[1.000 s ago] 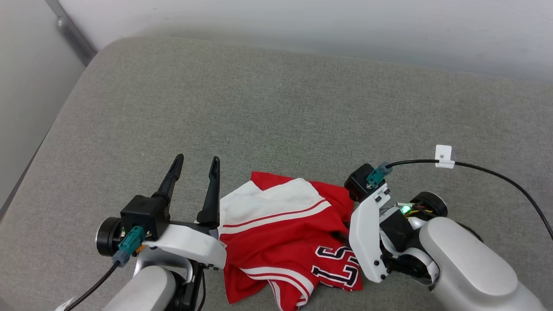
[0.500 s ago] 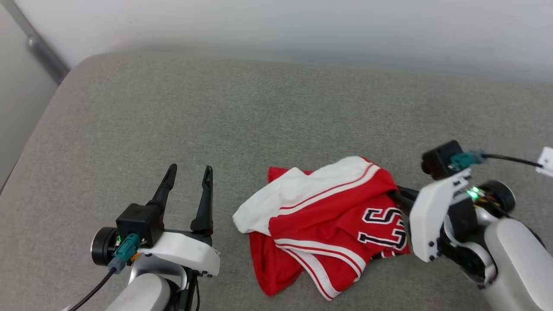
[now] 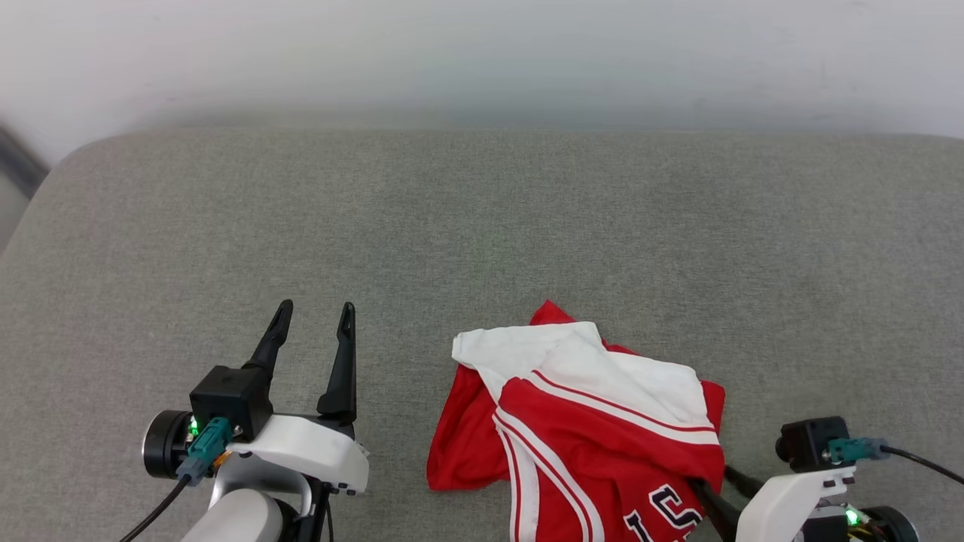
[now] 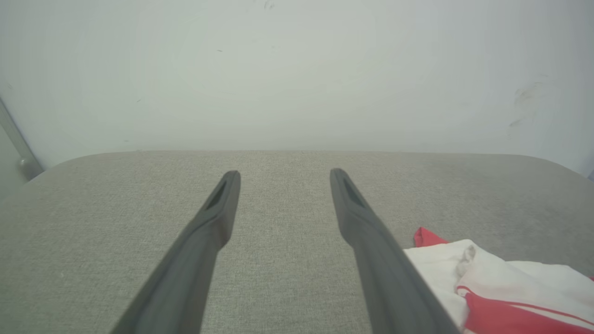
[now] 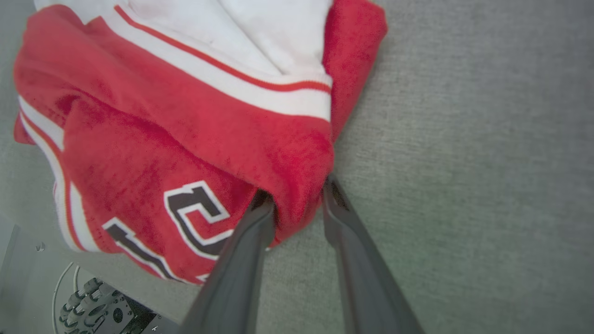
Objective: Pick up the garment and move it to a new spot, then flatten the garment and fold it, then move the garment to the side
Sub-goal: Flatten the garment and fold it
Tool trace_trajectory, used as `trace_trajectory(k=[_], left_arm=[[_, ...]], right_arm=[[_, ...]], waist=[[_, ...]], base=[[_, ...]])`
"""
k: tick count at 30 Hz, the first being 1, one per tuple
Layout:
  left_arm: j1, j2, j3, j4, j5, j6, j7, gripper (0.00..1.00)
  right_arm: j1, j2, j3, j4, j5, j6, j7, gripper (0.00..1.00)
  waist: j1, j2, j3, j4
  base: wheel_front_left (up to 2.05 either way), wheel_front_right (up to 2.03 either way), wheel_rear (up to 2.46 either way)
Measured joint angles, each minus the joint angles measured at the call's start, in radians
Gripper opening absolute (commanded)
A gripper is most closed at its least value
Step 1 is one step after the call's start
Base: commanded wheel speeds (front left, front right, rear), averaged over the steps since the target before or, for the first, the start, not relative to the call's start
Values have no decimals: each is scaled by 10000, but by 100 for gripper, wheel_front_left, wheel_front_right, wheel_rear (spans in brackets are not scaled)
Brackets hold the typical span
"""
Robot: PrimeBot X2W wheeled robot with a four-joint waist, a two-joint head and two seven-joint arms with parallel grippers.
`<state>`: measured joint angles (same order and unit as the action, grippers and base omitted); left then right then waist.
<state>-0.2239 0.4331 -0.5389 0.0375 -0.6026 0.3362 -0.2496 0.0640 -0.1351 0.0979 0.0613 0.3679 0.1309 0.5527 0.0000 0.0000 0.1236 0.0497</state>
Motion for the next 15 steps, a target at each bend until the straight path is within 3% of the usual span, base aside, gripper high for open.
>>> trace_trajectory(k=[5, 8, 12, 13, 15], left_arm=[[81, 90, -25, -71, 0, 40, 79, 100], [68, 90, -102, -98, 10, 36, 128, 100], [-62, 21, -224, -111, 44, -21, 138, 100], [-170, -65, -295, -81, 73, -107, 132, 100], [-306, -121, -314, -56, 104, -115, 121, 100]], right_arm=[[-90, -92, -136, -882, -42, 0, -148, 100], [-1005, -654, 86, -1547, 31, 0, 604, 100], [-1967, -1003, 479, -1365, 378, 0, 1605, 100], [-2563, -1244, 1026, -892, 713, 0, 2441, 100], [-3006, -1300, 1300, -485, 917, 0, 2882, 100]], waist=[[0, 0, -87, -165], [0, 0, -152, -23], [0, 0, -90, 239], [0, 0, 8, 513], [0, 0, 109, 716]], base=[[0, 0, 0], [0, 0, 0], [0, 0, 0], [0, 0, 0], [0, 0, 0]])
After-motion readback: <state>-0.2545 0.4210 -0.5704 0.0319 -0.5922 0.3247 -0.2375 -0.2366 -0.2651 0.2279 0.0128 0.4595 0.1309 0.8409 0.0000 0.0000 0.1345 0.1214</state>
